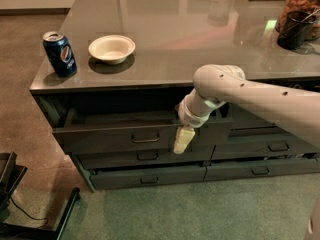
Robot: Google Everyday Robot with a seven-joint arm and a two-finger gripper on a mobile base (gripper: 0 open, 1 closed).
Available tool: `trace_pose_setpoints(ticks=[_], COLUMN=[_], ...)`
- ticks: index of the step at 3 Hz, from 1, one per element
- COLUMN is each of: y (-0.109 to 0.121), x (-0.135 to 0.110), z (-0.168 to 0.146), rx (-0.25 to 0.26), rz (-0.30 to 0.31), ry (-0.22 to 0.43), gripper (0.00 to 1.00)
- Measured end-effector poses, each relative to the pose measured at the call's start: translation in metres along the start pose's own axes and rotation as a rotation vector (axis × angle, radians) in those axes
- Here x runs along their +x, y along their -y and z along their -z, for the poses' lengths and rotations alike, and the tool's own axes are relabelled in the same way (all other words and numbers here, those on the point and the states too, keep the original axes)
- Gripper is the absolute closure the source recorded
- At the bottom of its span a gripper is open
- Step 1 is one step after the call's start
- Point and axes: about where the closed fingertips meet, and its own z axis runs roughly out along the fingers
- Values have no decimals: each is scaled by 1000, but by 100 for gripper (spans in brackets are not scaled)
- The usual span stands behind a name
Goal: Open top drawer
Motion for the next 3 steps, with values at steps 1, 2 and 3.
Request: trace_pose_setpoints(ticks=[1,2,3], y=[-25,-55,-69], x=[6,13,16], z=[13,26,37], rx=[-106,-251,-333], rz=[-55,-114,-134], ry=[-36,-92,-108], gripper=[0,0,0])
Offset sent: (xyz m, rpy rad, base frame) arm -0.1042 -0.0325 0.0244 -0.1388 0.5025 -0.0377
